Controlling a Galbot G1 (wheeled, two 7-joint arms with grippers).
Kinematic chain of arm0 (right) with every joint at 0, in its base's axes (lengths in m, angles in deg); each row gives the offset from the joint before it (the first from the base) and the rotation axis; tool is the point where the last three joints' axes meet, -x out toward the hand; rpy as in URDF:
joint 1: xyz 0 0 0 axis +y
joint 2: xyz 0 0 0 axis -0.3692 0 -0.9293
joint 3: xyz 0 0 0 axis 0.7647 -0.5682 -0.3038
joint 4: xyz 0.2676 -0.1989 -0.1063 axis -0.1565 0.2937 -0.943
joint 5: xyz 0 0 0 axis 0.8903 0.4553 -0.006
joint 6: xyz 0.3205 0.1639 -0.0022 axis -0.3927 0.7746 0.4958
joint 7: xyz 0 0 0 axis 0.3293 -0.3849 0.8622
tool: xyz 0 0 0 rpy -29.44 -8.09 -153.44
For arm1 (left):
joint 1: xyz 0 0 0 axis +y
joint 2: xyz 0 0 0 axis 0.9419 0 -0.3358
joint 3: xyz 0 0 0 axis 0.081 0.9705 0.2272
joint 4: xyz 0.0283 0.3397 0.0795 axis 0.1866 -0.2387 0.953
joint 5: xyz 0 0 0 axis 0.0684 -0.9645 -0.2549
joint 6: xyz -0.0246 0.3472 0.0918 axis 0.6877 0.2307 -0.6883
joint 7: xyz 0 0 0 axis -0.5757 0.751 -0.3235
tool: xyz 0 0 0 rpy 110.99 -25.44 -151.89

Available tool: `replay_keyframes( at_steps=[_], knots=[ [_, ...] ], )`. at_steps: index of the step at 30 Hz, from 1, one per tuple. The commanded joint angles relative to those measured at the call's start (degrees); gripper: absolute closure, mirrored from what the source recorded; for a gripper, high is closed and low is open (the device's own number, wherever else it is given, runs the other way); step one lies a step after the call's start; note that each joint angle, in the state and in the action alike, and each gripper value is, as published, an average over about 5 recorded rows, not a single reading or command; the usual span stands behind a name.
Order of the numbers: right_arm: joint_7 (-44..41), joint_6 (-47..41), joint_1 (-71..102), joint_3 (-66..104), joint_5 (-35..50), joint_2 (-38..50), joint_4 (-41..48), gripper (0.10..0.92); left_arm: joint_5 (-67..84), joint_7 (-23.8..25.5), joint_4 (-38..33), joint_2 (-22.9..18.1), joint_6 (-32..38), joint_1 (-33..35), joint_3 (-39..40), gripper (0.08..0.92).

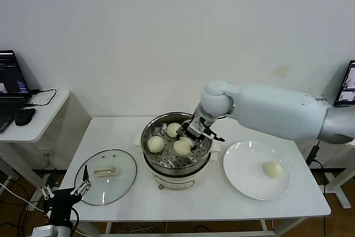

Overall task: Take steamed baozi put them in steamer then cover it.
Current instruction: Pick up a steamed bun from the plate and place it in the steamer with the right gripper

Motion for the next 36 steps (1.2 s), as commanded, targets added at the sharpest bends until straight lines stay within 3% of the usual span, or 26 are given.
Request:
replay_keyframes(
  at_steps=[1,16,27,31,36],
  knots=[
    [0.50,7.54,1.47,-1.30,-5.28,-5.79,3.46,0.406,0.15,-0.02,-0.02,-0.11,0.04,0.14,-0.18,0.177],
    [0.25,10.60,0.14,-3.08,-5.58,-6.43,1.59,0.396,0.32,-0.21,-0.06,-0.45,0.21,0.18,-0.13,0.177],
    [-0.37,9.92,-3.52,-2.40,-2.88,-1.23,-2.54,0.233,0.43,-0.20,-0.42,-0.11,0.17,0.02,0.03,0.177],
    [-1.61,6.82,-6.56,-0.84,-0.03,4.25,-5.84,0.205,0.63,-0.18,-0.72,0.25,0.05,-0.18,-0.04,0.177],
    [-4.46,-4.83,-9.96,0.14,4.07,13.62,-10.49,0.203,0.79,-0.13,-1.03,0.66,-0.06,-0.71,0.48,0.177]
  ],
)
